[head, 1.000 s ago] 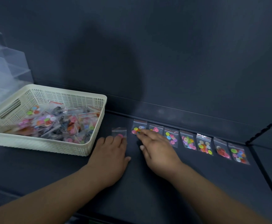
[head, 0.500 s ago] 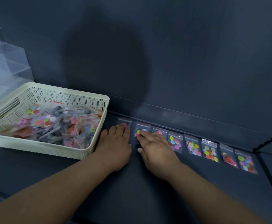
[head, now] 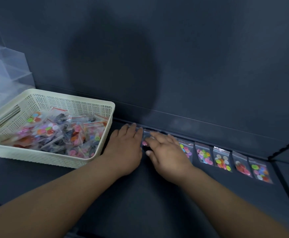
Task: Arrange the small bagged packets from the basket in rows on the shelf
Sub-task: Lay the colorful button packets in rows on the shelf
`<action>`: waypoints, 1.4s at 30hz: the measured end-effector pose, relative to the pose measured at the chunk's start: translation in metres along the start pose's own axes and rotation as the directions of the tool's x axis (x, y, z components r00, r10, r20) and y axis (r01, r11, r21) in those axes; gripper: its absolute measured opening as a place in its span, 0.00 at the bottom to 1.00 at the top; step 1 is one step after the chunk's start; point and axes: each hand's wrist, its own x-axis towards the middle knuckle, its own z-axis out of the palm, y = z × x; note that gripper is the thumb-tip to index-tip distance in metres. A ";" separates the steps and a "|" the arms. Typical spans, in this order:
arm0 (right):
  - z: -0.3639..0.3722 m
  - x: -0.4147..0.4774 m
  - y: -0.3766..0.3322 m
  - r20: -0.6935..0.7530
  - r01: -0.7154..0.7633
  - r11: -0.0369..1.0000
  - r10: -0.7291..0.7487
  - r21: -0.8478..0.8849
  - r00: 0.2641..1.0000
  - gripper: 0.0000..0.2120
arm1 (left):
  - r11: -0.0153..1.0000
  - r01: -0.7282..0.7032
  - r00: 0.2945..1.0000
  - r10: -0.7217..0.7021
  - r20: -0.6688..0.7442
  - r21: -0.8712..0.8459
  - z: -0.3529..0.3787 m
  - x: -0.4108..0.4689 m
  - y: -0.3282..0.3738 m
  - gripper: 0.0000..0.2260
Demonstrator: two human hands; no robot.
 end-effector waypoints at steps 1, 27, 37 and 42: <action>-0.002 0.002 -0.001 -0.020 0.004 1.000 -0.004 0.000 1.000 0.21 | 1.000 -0.021 1.000 0.022 -0.018 0.023 -0.005 -0.001 0.001 0.29; -0.001 0.077 -0.157 0.002 0.535 0.841 -0.537 -0.078 0.844 0.09 | 0.877 0.480 0.875 -0.477 0.078 -0.026 -0.054 -0.097 -0.188 0.11; 0.002 0.076 -0.143 -0.177 0.541 0.826 -0.563 -0.156 0.808 0.18 | 0.909 0.398 0.917 -0.390 0.087 -0.121 -0.064 -0.126 -0.163 0.17; 0.003 0.087 -0.137 -0.204 0.471 0.853 -0.514 -0.224 0.833 0.17 | 0.903 0.402 0.914 -0.387 0.119 -0.150 -0.061 -0.129 -0.164 0.17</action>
